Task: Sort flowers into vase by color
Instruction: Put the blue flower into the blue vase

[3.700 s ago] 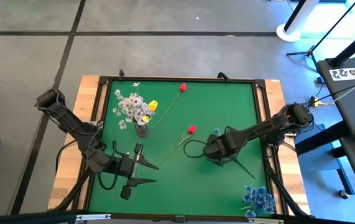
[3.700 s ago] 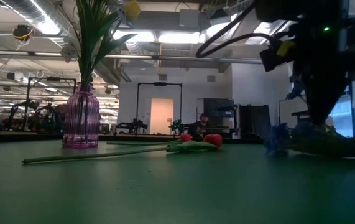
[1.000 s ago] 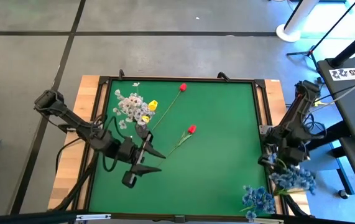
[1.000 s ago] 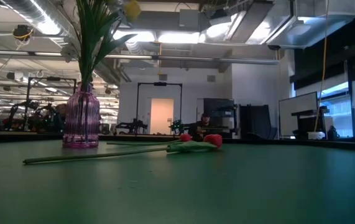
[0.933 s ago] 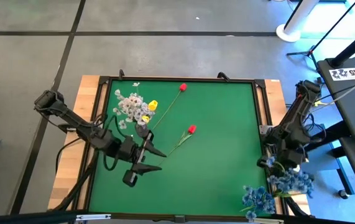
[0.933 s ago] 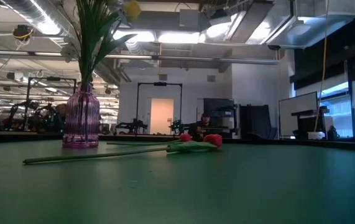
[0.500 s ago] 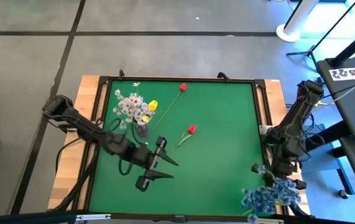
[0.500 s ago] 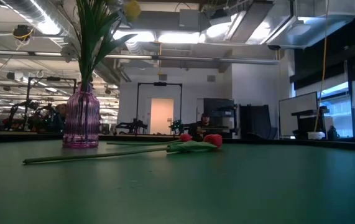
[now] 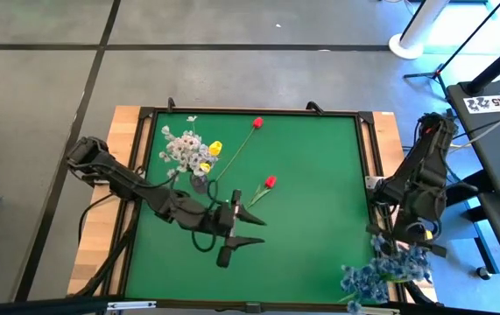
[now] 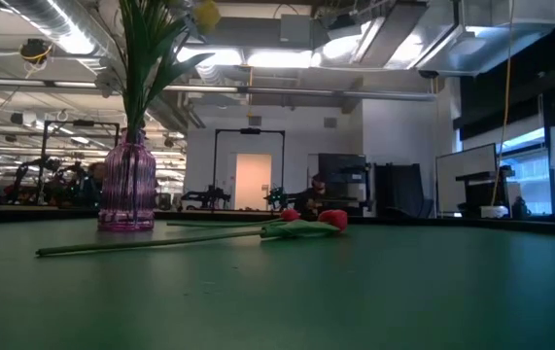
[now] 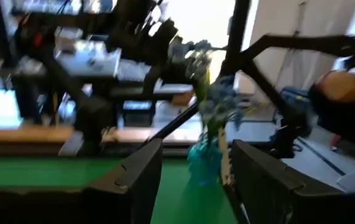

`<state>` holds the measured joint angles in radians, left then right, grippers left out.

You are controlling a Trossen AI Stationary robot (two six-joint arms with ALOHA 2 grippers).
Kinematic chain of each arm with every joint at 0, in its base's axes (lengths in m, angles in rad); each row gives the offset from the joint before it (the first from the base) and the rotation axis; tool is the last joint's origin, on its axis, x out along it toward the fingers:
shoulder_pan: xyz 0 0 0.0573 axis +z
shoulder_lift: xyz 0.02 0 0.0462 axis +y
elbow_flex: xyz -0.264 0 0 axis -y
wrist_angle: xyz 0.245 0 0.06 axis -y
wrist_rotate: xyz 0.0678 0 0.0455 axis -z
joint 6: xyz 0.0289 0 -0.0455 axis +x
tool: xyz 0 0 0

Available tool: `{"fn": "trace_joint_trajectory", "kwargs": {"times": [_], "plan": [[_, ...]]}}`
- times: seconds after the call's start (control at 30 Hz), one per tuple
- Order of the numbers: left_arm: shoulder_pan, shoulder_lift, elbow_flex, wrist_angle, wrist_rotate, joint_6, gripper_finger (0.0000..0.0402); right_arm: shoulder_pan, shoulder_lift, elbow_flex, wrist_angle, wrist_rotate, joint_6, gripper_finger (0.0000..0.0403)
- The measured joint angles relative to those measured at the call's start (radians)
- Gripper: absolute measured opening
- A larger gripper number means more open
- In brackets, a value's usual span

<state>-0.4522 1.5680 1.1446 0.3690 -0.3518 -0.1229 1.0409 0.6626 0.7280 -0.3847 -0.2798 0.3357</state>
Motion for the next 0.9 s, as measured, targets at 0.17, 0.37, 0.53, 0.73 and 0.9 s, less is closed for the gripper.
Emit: {"fn": "trace_joint_trajectory", "kwargs": {"times": [0.17, 0.37, 0.53, 0.73, 0.9], "plan": [[0.023, 0.063, 0.0, -0.022, -0.005, -0.079, 0.0188, 0.0, 0.009, 0.017, -0.034, 0.089, 0.194, 0.0172], [0.042, 0.089, -0.001, -0.019, -0.002, -0.085, 0.0188, 0.0, 0.086, 0.017, 0.003, 0.055, 0.414, 0.0172], [0.07, 0.089, -0.001, -0.042, -0.005, -0.146, 0.0188, 0.0, 0.166, 0.017, 0.022, -0.078, 0.579, 0.0172], [0.09, 0.162, 0.024, -0.105, -0.012, -0.233, 0.0188, 0.001, 0.211, 0.017, -0.03, -0.146, 0.729, 0.0172], [0.091, 0.204, 0.116, -0.199, -0.022, -0.219, 0.0188, 0.0, 0.211, 0.033, -0.057, -0.186, 0.8, 0.0172]]}}
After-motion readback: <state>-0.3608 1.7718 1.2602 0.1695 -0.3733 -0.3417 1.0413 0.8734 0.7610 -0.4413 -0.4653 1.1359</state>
